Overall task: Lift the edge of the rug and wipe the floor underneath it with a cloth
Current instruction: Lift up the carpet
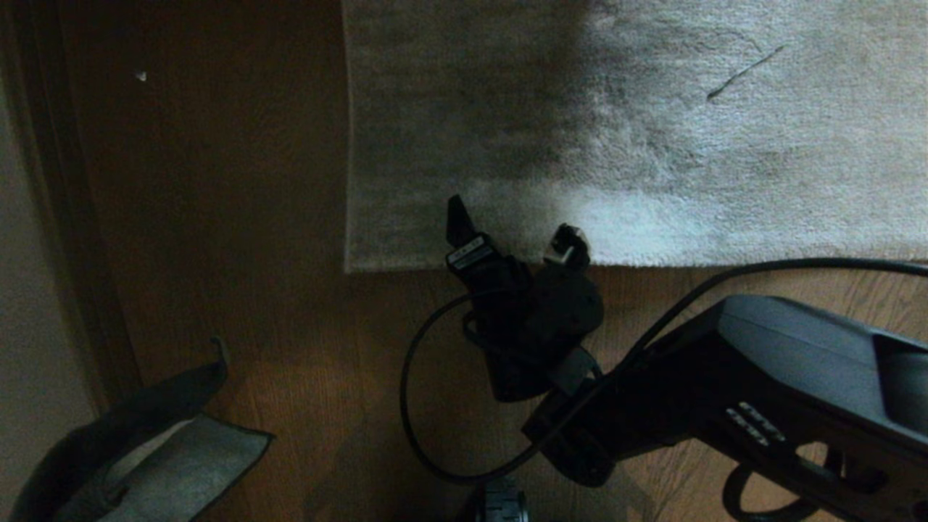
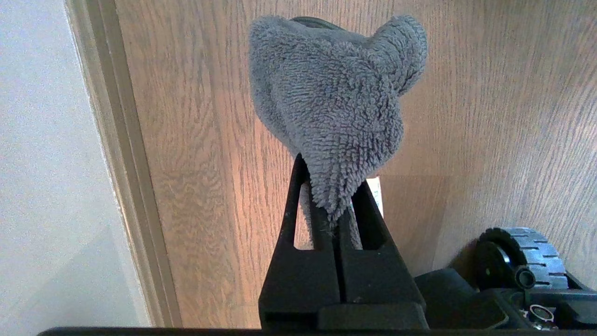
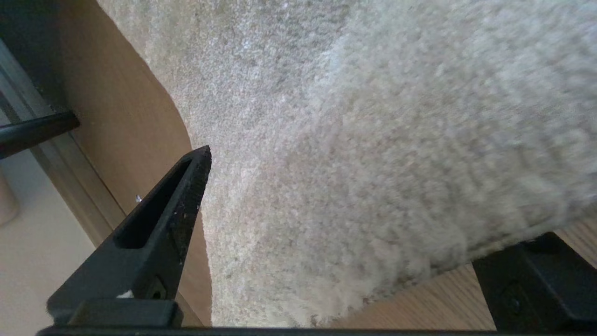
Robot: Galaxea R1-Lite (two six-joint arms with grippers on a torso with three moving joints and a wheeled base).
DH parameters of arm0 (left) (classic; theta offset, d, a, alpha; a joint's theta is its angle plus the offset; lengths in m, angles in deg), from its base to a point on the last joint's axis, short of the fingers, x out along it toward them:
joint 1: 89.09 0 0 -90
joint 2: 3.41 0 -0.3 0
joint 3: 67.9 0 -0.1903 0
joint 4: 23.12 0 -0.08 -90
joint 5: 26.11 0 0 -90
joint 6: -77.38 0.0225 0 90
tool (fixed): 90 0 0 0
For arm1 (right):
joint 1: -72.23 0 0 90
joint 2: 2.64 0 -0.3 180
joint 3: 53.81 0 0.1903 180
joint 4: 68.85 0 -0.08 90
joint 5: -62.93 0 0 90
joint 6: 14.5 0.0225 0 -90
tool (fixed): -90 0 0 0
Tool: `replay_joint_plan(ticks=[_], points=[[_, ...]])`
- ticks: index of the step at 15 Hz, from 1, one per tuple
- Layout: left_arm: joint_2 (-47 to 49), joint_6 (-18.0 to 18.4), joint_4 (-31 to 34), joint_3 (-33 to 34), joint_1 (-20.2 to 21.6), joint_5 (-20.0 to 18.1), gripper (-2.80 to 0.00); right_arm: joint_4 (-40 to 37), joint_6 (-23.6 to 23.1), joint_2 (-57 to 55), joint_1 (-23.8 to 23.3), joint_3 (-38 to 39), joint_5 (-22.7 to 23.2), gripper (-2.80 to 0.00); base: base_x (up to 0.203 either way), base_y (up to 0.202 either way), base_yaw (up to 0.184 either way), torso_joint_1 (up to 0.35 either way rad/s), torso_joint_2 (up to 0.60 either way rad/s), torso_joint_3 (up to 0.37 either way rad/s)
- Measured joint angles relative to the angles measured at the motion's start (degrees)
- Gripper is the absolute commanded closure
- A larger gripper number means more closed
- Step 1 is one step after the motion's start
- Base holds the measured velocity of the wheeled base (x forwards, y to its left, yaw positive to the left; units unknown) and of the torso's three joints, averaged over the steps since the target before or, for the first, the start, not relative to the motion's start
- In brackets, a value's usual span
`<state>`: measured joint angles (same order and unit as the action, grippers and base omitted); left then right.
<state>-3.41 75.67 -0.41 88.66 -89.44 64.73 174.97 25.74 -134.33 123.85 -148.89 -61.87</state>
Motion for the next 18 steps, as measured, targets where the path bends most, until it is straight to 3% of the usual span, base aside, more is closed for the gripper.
replay_joint_plan(ticks=[1, 18], points=[[0.00, -0.02, -0.02, 0.00, 0.00, 0.00, 0.00, 0.01, -0.03, -0.29, 0.00, -0.38, 0.02, 0.00, 0.000, 0.000, 0.000, 0.000, 0.00, 0.000], [0.00, -0.04, 0.00, 0.00, 0.00, 0.00, 0.00, -0.06, 2.81, -0.69, 0.17, -0.08, -0.09, 0.00, 0.000, 0.000, 0.000, 0.000, 0.00, 0.000]])
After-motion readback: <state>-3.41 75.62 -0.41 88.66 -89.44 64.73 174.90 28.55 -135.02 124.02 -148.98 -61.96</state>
